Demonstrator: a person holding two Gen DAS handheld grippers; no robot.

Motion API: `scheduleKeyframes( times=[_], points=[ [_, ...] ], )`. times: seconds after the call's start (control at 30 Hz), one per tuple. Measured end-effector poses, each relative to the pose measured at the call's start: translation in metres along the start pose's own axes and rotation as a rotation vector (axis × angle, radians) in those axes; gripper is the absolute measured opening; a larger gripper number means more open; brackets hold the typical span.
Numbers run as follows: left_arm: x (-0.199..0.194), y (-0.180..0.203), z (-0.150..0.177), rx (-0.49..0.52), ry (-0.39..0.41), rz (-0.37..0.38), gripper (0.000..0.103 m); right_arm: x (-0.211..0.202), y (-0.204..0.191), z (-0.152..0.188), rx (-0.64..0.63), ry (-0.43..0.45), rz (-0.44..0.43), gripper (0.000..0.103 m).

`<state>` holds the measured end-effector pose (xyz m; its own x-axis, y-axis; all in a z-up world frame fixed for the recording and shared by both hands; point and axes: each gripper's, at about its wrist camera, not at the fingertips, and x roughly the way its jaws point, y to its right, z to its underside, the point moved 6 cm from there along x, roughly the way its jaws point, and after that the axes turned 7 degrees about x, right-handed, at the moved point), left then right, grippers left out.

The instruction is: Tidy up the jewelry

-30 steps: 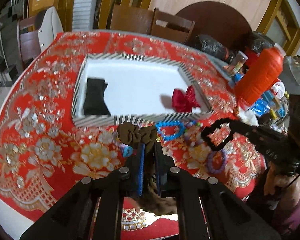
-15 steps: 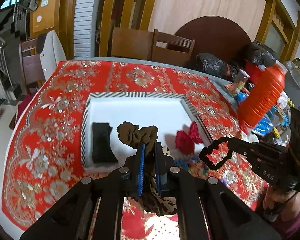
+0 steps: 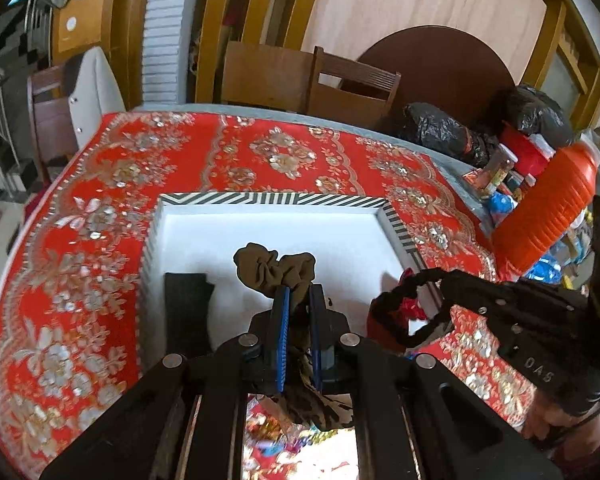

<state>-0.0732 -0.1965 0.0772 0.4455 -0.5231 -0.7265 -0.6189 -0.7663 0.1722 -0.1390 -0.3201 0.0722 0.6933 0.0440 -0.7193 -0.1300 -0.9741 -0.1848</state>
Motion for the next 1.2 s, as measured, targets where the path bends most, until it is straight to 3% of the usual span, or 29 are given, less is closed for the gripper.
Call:
scheduleKeyframes(
  times=[0.17,0.5,0.7,0.8,1.0,1.13,1.2],
  points=[
    [0.026,-0.014,-0.003,-0.064,-0.041,0.033,0.0,0.025,0.003,-0.008,0.02,-0.03,0.005,0.007],
    [0.067,-0.051,0.03,-0.157,-0.15,-0.052,0.0,0.098,0.009,-0.004,0.027,-0.159,0.023,0.007],
    [0.068,-0.05,0.038,-0.145,-0.147,-0.078,0.0,0.129,0.023,0.009,0.046,-0.224,0.064,0.007],
    [0.065,-0.046,0.036,-0.136,-0.132,-0.078,0.006,0.13,0.033,0.014,0.063,-0.227,0.092,0.007],
    [0.053,-0.042,0.029,-0.116,-0.097,-0.095,0.018,0.123,0.048,0.013,0.082,-0.209,0.134,0.014],
    [0.042,-0.037,0.025,-0.089,-0.072,-0.12,0.021,0.107,0.048,0.011,0.112,-0.174,0.105,0.041],
    [0.038,-0.033,0.024,-0.073,-0.065,-0.128,0.021,0.1,0.046,0.011,0.117,-0.162,0.096,0.041]
  ],
)
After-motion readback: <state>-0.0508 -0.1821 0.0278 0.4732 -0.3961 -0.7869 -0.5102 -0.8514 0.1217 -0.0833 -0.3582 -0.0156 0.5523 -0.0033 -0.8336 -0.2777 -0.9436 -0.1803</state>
